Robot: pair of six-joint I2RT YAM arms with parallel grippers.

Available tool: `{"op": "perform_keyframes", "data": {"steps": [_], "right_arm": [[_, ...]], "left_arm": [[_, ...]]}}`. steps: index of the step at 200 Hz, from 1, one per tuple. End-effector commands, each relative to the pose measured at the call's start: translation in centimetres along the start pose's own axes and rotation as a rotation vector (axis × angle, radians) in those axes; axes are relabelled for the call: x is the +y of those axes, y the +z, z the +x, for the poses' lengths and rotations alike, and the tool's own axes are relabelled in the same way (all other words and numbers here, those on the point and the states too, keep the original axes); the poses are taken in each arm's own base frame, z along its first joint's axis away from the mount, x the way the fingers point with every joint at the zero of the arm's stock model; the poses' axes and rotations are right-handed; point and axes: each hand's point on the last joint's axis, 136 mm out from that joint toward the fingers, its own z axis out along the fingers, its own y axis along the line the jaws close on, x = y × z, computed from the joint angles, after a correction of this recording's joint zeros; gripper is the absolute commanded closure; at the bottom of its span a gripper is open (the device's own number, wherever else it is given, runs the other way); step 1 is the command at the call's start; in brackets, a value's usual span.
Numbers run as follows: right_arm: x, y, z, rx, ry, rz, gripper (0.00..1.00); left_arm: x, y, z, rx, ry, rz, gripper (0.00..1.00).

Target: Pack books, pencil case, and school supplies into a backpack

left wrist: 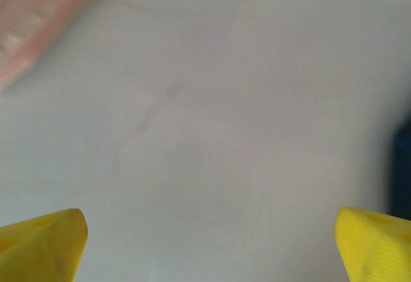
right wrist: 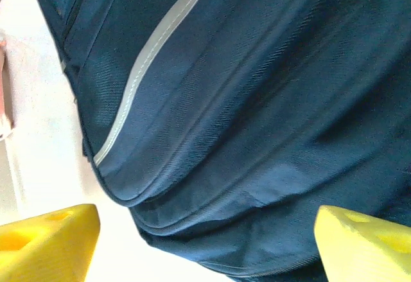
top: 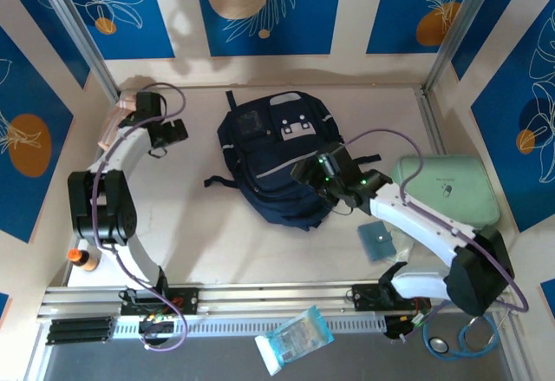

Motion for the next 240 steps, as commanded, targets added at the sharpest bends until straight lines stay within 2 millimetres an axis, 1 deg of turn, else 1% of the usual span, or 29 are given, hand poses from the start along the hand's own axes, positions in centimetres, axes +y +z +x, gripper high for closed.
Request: {"op": "perform_keyframes", "data": {"steps": [1,13,26,51,75,97,121,144,167,201,220,240], "right_arm": [[-3.4,-1.7,-1.3,-0.094,-0.04,0.102,0.1],[-3.8,-2.3,-2.1,-0.122,-0.049,0.103,0.09],[-4.2,-2.8,-2.8,-0.136,-0.039,0.105,0.08],[-4.2,-3.5,-3.9,-0.164,-0.033,0.101,0.07],[-4.2,-3.6,-4.6,-0.181,-0.015,0.106,0.06],[-4.2,-3.5,-4.9,-0.18,0.008,0.131,0.05],[-4.0,-3.2,-5.2,-0.153,0.027,0.17,0.02],[-3.2,-2.8,-5.3,-0.137,0.032,0.166,0.02],[-2.2,-2.1,-5.2,-0.104,0.038,0.152,0.02],[-1.3,-1.4,-5.0,-0.06,0.048,0.147,0.02],[-1.0,-1.4,-5.0,-0.053,0.046,0.154,0.02],[-0.9,-1.3,-5.1,-0.054,0.053,0.158,0.02]], "left_arm": [[3.2,0.8,-2.0,0.008,-0.015,-0.127,0.03],[4.5,1.2,-3.0,0.007,-0.02,-0.17,0.03],[5.7,1.6,-4.1,-0.007,0.013,-0.219,0.03],[6.9,3.1,-5.8,-0.046,0.21,-0.278,0.02],[7.2,4.8,-6.8,-0.045,0.403,-0.315,0.05],[8.5,6.4,-7.8,-0.02,0.507,-0.398,0.09],[9.5,7.9,-7.7,0.031,0.549,-0.448,0.13],[9.9,8.9,-7.2,0.035,0.55,-0.473,0.15],[10.8,9.9,-7.3,0.047,0.578,-0.533,0.19],[11.8,10.6,-7.9,0.051,0.627,-0.622,0.37],[12.1,11.2,-7.8,0.057,0.646,-0.648,0.41],[12.4,12.1,-7.2,0.089,0.668,-0.663,0.47]]}}
